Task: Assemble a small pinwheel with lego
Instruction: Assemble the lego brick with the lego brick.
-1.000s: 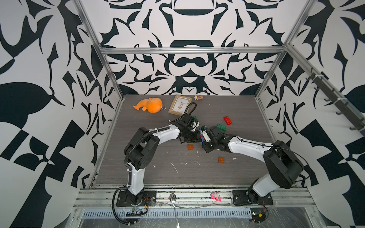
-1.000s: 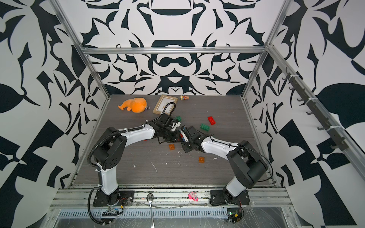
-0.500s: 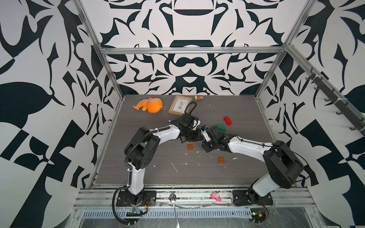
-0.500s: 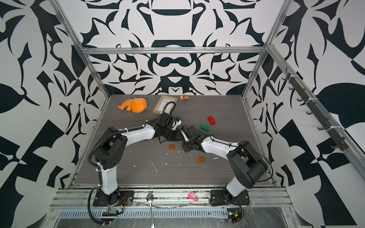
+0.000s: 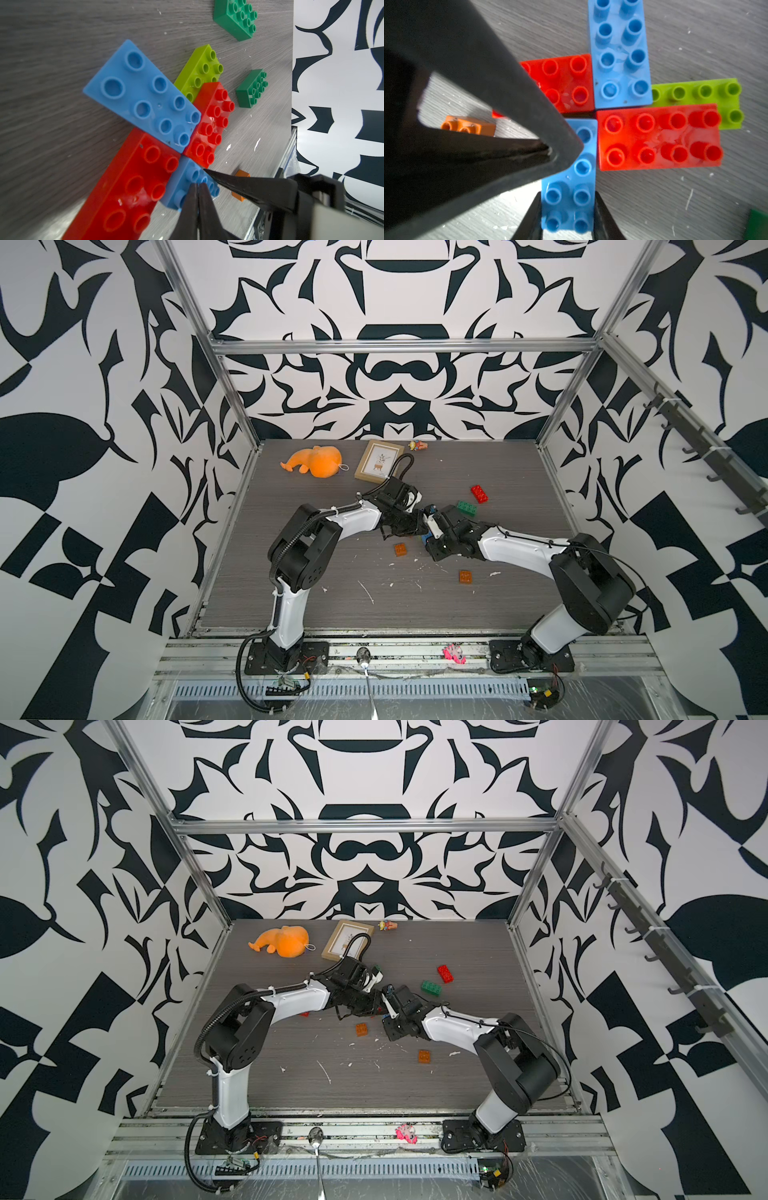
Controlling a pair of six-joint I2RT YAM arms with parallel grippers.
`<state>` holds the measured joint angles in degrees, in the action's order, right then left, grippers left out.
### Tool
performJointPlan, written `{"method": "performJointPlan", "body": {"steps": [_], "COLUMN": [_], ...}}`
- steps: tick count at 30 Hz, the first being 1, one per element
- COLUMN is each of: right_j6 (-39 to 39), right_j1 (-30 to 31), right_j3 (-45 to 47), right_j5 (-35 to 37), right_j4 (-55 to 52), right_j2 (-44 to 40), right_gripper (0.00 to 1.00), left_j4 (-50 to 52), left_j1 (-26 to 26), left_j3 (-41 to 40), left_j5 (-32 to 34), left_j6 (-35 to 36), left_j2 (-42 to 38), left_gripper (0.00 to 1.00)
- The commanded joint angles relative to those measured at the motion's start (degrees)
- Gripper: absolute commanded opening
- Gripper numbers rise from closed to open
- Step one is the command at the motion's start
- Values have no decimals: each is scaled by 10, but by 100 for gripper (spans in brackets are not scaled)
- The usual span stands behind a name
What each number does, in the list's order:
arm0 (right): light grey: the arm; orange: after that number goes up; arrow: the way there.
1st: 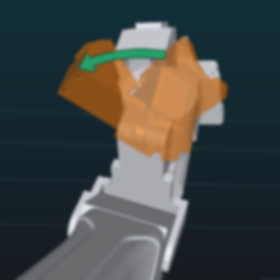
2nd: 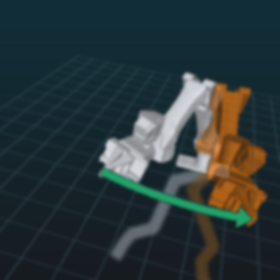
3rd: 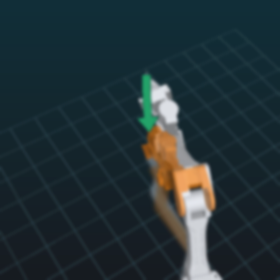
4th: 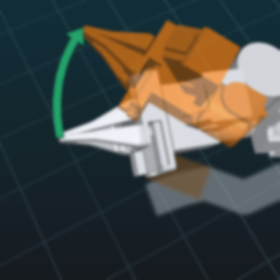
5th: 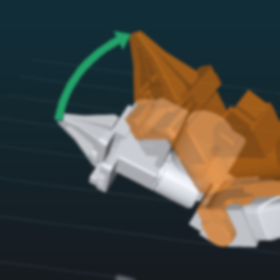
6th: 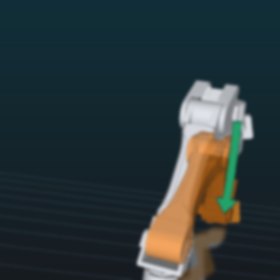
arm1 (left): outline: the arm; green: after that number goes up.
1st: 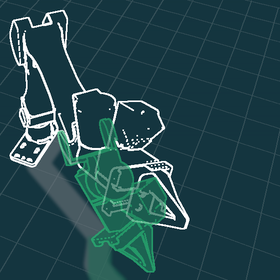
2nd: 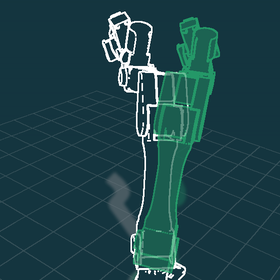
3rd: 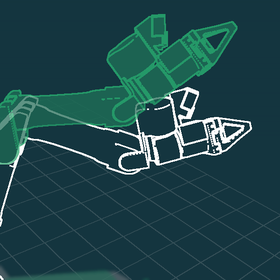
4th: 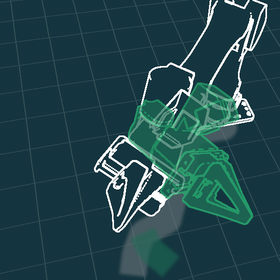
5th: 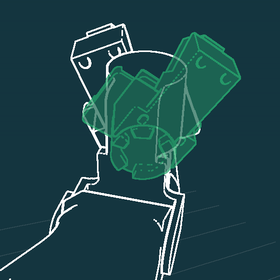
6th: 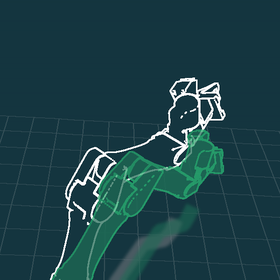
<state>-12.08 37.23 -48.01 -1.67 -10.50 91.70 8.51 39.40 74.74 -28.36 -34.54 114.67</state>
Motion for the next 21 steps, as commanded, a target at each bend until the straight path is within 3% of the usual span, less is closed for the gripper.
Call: {"method": "performJointPlan", "body": {"steps": [1,21], "right_j6": [-5,-7], "right_j1": [3,3], "right_j3": [-16,-65], "right_j5": [-5,-11], "right_j4": [-25,-75], "right_j2": [-2,-5], "right_gripper": [6,7], "left_j4": [29,59], "left_j1": [-7,-16], "left_j3": [-18,-26], "left_j5": [39,93], "left_j6": [10,41], "left_j2": [20,46], "left_gripper": [8,7]}}
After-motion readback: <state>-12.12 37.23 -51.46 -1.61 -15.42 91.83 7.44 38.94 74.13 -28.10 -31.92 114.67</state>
